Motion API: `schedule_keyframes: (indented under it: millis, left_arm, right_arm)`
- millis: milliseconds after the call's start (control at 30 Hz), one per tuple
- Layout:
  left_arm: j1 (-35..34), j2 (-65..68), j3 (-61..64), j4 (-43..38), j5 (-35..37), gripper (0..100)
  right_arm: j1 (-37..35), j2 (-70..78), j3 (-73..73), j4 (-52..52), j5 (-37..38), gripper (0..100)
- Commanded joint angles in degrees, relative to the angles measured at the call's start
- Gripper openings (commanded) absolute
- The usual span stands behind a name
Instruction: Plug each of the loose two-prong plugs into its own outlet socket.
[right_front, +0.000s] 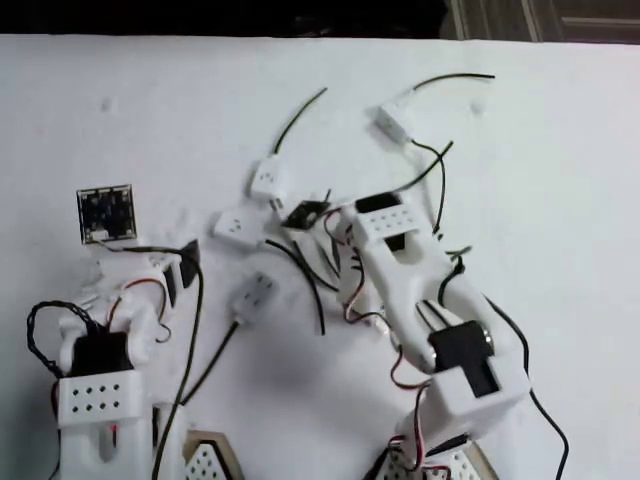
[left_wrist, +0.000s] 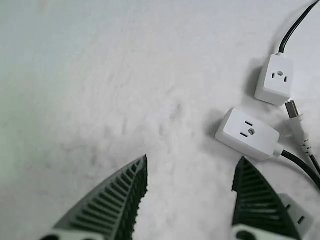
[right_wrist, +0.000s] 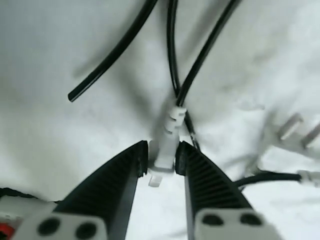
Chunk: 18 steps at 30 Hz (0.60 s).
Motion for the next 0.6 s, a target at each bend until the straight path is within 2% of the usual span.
schedule_keyframes:
  millis: [0,167,333,567]
  left_arm:
    - [-0.40,-1.01,-0.26,-1.23,-0.62,28]
    - [-0.40,-1.01,-0.26,-1.23,-0.62,28]
    - [-0.40,-1.01,-0.26,-1.23,-0.62,28]
    - [-0.40,-1.01,-0.35,-1.23,-0.62,28]
  right_arm:
    - [-0.31,1.98,-2.11,-0.92,-0.62,9.1]
    - [-0.13,3.30,-2.11,-2.15,-0.70,1.6]
    - [-0.13,2.77,-2.20,-1.89,-0.70,1.9]
    - [-0.22,-12.26,-1.76,3.30,-0.97,1.9]
